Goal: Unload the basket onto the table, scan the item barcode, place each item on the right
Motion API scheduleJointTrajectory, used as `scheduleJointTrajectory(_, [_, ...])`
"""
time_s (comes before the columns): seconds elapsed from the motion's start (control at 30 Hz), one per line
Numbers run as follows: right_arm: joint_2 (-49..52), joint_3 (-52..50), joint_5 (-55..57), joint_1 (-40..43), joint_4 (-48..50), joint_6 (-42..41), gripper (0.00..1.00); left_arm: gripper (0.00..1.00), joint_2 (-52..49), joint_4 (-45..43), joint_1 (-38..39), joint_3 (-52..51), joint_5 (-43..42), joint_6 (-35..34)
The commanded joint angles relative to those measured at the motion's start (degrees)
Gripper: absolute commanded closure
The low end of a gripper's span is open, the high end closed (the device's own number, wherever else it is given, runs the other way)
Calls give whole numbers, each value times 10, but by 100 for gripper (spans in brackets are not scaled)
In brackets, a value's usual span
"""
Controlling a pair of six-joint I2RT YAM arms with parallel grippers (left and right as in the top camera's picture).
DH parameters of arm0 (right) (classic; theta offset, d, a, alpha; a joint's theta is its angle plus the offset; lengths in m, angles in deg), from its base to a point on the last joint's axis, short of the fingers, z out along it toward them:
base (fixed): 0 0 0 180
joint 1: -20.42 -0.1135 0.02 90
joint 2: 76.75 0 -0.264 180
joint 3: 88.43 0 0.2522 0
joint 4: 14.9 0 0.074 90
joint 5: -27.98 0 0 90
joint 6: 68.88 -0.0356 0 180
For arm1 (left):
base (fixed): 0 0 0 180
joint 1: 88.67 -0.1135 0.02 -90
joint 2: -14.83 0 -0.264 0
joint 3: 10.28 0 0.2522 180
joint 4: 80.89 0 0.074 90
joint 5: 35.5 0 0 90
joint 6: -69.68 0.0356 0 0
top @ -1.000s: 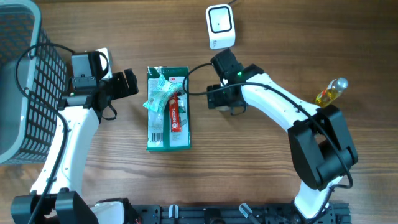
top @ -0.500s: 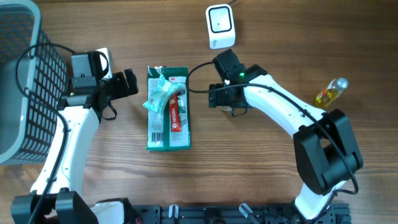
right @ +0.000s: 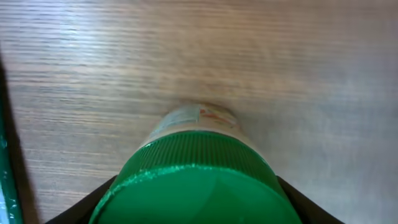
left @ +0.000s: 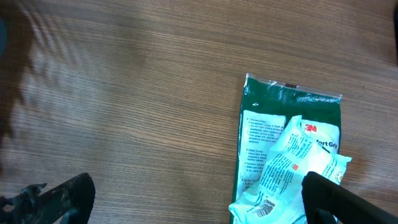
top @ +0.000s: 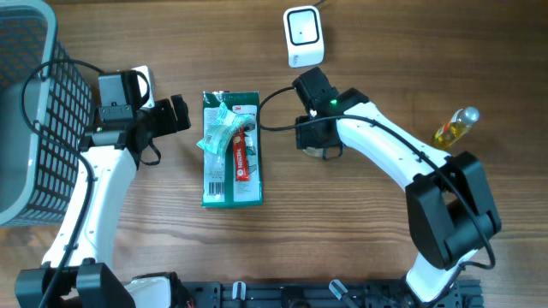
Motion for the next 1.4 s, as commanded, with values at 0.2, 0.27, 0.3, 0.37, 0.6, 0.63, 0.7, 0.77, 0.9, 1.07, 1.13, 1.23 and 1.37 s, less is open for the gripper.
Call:
scheduleJointTrajectory(0.2, [-10,5,-35,0,-11,52,18,0,8,-1,2,9,-2,13])
scheduleJointTrajectory(0.27, [-10,5,-35,0,-13,57,17,0,8,-1,2,9,-2,13])
scheduleJointTrajectory(0.3, [-10,5,-36,-1,-14,57,16,0,8,-1,2,9,-2,13])
scheduleJointTrajectory(0.37, [-9,4,-36,-1,-14,56,16,0,8,-1,2,9,-2,13])
scheduleJointTrajectory(0.6, [38,4,-34,-1,-1,58,19,0,8,-1,2,9,-2,13])
scheduleJointTrajectory(0.63, [38,4,-33,-1,-2,58,19,0,8,-1,2,9,-2,13])
scheduleJointTrajectory(0.7, [38,4,-31,-1,-9,58,20,0,8,-1,2,9,-2,13])
scheduleJointTrajectory(0.77, [38,4,-32,-1,-8,58,20,0,8,-1,2,9,-2,13])
scheduleJointTrajectory(0.9, [38,4,-31,0,9,58,27,0,8,-1,2,9,-2,13])
scheduleJointTrajectory(1.07, [38,4,-31,1,8,66,39,0,8,-1,2,9,-2,13])
scheduleJointTrajectory(1.13, [28,16,-50,14,-12,73,39,0,8,-2,2,9,-2,13])
scheduleJointTrajectory(1.23, [-3,62,-125,54,-64,73,45,0,8,-1,2,9,-2,13])
scheduleJointTrajectory(1.37, [-48,121,-361,131,-124,72,96,0,8,-1,2,9,-2,13])
